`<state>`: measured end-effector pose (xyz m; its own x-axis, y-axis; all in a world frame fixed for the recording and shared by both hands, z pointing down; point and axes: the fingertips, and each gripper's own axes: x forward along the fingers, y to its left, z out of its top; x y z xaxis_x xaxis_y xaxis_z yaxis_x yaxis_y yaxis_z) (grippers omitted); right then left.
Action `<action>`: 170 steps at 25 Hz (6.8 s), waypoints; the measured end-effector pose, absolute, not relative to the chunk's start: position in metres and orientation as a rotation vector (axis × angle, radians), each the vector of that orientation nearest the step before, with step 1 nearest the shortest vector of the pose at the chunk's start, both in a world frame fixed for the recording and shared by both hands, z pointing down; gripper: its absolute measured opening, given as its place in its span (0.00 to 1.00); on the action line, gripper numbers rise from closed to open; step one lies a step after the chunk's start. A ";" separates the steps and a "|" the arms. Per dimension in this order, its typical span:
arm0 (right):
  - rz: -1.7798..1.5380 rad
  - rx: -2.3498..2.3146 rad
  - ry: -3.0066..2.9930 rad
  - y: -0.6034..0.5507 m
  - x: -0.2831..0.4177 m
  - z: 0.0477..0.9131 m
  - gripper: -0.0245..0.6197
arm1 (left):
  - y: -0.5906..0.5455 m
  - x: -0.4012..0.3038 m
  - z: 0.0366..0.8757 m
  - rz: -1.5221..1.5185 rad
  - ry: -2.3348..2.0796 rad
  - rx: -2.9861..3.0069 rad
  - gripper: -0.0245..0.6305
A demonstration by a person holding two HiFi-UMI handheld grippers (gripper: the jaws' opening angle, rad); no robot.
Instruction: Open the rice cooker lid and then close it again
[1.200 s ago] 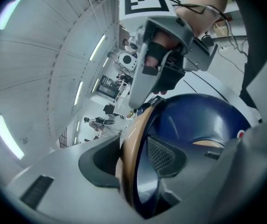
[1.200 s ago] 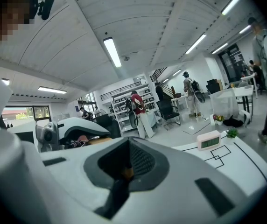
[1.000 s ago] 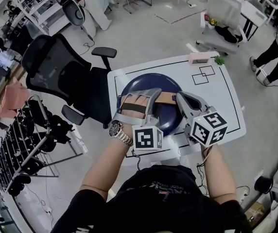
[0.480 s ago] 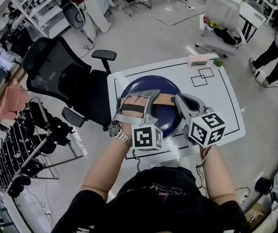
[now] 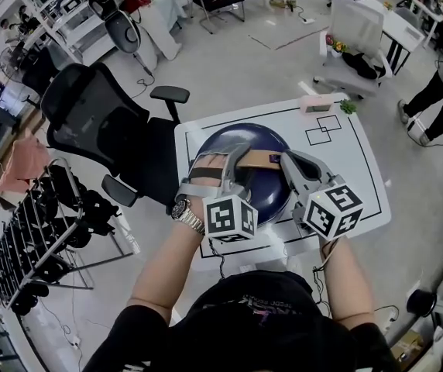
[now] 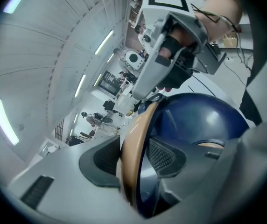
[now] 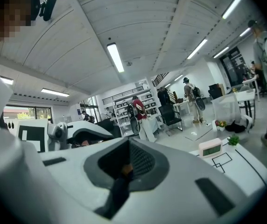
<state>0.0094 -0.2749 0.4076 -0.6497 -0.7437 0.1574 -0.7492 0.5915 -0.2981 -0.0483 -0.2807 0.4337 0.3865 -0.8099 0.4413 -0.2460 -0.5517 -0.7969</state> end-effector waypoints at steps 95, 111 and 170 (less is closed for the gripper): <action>0.323 0.605 -3.098 -0.183 -0.041 0.332 0.04 | -0.090 -0.250 0.323 -0.096 2.308 -2.110 0.51; 0.266 0.478 -3.122 -0.125 0.003 0.330 0.04 | -0.034 -0.120 0.335 -0.039 2.214 -2.254 0.52; 0.296 0.598 -3.111 -0.191 -0.076 0.330 0.04 | -0.101 -0.278 0.312 0.056 2.329 -2.138 0.47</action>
